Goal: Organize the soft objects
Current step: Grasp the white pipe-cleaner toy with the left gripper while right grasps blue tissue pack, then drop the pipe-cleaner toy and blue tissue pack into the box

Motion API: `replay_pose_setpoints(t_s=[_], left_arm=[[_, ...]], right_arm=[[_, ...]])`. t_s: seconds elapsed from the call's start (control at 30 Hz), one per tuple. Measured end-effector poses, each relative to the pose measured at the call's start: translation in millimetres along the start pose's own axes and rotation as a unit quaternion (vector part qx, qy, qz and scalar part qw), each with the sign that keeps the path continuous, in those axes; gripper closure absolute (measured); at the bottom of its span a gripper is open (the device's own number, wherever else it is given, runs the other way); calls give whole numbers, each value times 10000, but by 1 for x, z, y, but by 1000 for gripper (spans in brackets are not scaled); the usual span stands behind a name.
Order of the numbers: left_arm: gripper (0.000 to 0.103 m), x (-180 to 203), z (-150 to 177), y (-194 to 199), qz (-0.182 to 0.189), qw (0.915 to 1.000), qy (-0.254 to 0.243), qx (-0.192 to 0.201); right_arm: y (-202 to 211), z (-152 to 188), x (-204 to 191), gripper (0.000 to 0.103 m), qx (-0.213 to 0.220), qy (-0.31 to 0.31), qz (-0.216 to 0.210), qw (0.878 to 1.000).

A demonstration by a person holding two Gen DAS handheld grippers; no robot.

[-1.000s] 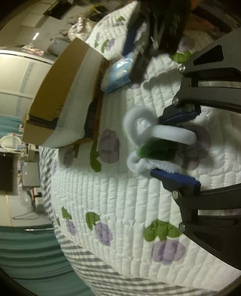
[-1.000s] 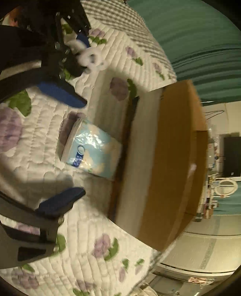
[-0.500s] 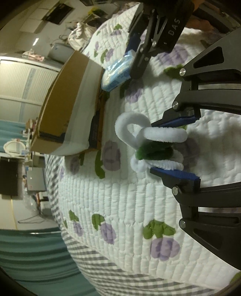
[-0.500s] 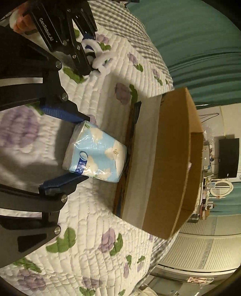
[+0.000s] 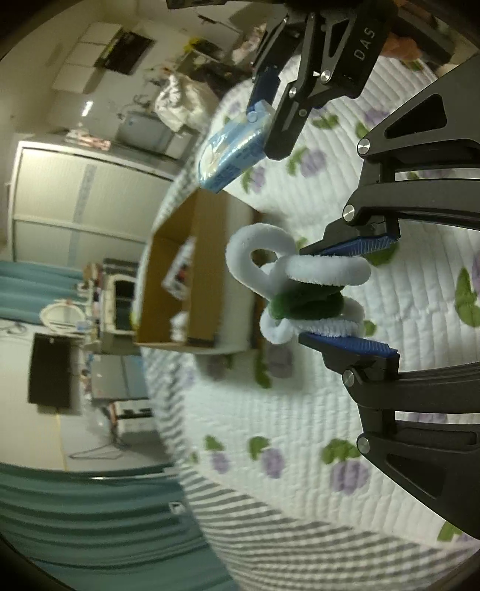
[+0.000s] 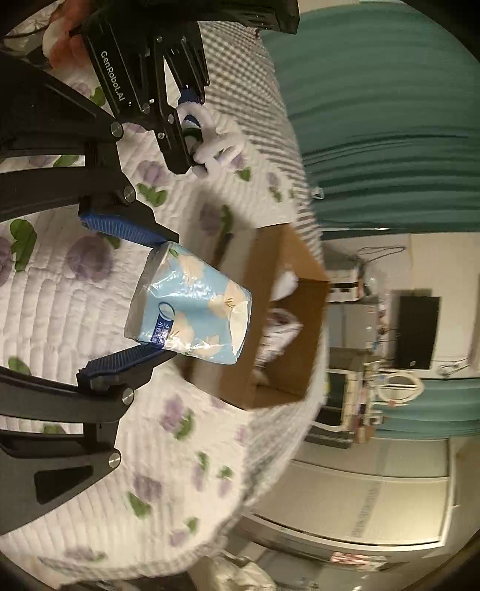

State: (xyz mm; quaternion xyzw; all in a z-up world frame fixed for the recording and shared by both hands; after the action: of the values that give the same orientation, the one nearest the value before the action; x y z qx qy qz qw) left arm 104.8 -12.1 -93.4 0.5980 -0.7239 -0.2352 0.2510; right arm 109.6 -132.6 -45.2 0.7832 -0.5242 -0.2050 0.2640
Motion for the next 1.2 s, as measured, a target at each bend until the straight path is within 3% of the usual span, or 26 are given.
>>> replay_pose_setpoints(t_s=[0.27, 0.53, 0.83, 1.2], left_arm=[[66, 12, -70, 27, -178, 9979, -264, 572], [66, 14, -126, 1, -289, 9951, -383, 866], [66, 13, -154, -74, -457, 9950, -512, 729], [66, 3, -158, -165, -650, 9966, -459, 233]], right_arm=[[45, -70, 11, 50, 591, 276, -17, 9979], [45, -150, 28, 50, 1063, 301, -112, 9938], [-21, -193, 51, 50, 1113, 242, -164, 9934], [-140, -168, 94, 50, 242, -39, -160, 9996]])
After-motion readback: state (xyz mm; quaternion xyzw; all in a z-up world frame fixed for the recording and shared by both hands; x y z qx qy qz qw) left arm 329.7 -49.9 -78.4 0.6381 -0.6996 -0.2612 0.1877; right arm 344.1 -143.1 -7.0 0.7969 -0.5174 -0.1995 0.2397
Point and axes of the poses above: each gripper's, at about its wrist camera, not at the fingertips, and y roughly against the way its jaws point, x to its right, z to its underside, the point moved 4 cm from there along -y, roughly the way its jaws point, and after that the axes turned 3 degrees about -y, right-handed, at the moved point
